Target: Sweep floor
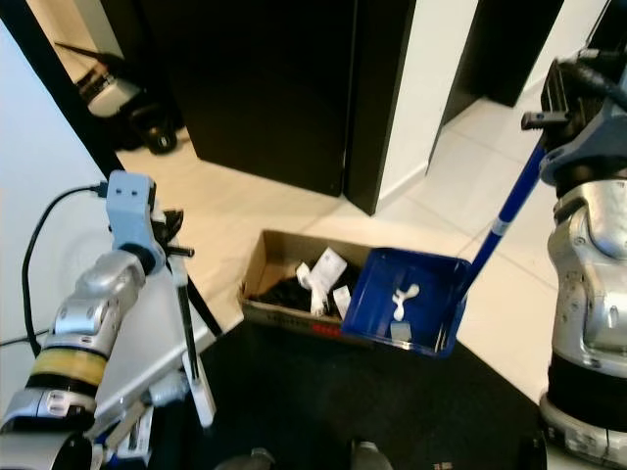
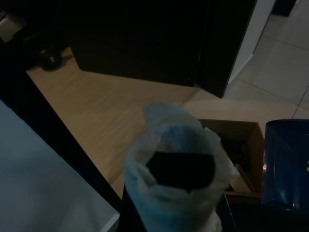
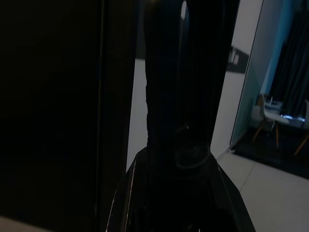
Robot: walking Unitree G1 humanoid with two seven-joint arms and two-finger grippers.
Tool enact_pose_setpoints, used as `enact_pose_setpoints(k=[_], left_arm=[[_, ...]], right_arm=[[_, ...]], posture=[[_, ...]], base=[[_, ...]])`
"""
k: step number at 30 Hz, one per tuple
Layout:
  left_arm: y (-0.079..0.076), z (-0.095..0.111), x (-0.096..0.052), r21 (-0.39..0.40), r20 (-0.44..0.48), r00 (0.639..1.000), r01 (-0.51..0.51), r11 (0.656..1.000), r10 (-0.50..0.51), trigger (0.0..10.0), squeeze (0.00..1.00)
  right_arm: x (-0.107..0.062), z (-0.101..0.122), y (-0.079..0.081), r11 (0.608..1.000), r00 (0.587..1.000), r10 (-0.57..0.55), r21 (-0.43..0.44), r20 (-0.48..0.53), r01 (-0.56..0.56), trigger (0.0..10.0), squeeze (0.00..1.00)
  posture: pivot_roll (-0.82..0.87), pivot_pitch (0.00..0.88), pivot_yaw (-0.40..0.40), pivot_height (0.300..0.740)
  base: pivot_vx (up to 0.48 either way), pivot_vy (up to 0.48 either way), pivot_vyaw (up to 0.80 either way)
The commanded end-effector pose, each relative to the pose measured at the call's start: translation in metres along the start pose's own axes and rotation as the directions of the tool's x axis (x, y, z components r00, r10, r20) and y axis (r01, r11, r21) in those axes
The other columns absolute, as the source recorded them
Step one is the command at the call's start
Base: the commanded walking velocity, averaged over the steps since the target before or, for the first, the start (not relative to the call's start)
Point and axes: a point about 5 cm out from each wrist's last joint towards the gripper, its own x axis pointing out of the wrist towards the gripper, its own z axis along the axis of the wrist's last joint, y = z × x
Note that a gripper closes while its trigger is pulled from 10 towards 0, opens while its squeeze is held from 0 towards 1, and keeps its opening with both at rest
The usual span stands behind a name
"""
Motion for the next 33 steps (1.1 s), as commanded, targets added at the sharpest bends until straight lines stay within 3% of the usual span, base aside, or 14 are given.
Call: enact_pose_setpoints(k=[1,4,5,6,10,16,17,20,25,33], left_arm=[[0.0,0.001,0.0,0.012,0.012,1.0,-0.012,1.0,0.011,10.0,0.0],[0.0,0.001,0.0,0.011,0.014,1.0,-0.015,1.0,0.015,10.0,0.0],[0.0,0.001,0.0,0.011,0.014,1.0,-0.015,1.0,0.015,10.0,0.0],[-0.001,0.001,0.0,0.009,0.017,1.0,-0.016,1.0,0.016,10.0,0.0],[-0.001,0.002,-0.002,0.005,0.027,0.999,-0.024,1.0,0.024,10.0,0.0],[0.001,0.001,-0.004,0.002,0.028,0.999,-0.035,0.999,0.035,10.0,0.0],[0.0,-0.002,-0.006,-0.001,0.026,0.999,-0.042,0.999,0.042,10.0,0.0],[-0.001,-0.002,-0.006,-0.001,0.027,0.999,-0.041,0.999,0.041,10.0,0.0],[-0.006,-0.003,-0.005,-0.001,0.03,0.999,-0.033,0.999,0.033,10.0,0.0],[-0.008,-0.004,-0.007,-0.003,0.032,0.999,-0.037,0.999,0.037,10.0,0.0]], right_arm=[[0.011,0.002,0.0,1.0,0.999,-0.002,-0.02,0.046,0.003,0.0,0.0],[0.032,-0.001,0.011,0.999,0.994,0.012,-0.05,0.111,-0.007,0.0,0.0],[0.032,-0.001,0.011,0.999,0.994,0.012,-0.05,0.111,-0.007,0.0,0.0],[0.042,0.001,0.018,0.994,0.987,0.026,-0.108,0.156,-0.009,0.0,0.0],[0.054,0.011,0.03,0.98,0.971,0.067,-0.198,0.231,-0.021,0.0,0.0],[0.06,0.016,0.037,0.976,0.961,0.096,-0.212,0.259,-0.04,0.0,0.0],[0.065,0.02,0.051,0.975,0.946,0.162,-0.196,0.281,-0.109,0.0,0.0],[0.067,0.021,0.058,0.971,0.938,0.193,-0.193,0.289,-0.141,0.0,0.0],[0.076,0.03,0.079,0.952,0.881,0.273,-0.24,0.386,-0.189,0.0,0.0],[0.079,0.043,0.102,0.926,0.818,0.357,-0.284,0.451,-0.248,0.0,0.0]], posture=[[0.01,0.117,0.073,0.74],[0.02,0.107,0.068,0.74],[0.02,0.107,0.068,0.74],[0.03,0.103,0.062,0.74],[0.05,0.095,0.044,0.74],[0.06,0.088,0.032,0.74],[0.07,0.081,0.025,0.74],[0.07,0.077,0.021,0.74],[0.08,0.067,0.015,0.74],[0.09,0.063,0.003,0.74]], base=[[0.0,0.0,0.0],[0.0,0.0,0.0],[0.0,0.0,0.0],[0.0,0.0,0.0],[0.0,0.0,0.0],[0.0,0.0,0.0],[0.0,0.0,0.0],[0.0,0.0,0.0],[0.0,0.0,0.0],[0.0,0.0,0.0]])
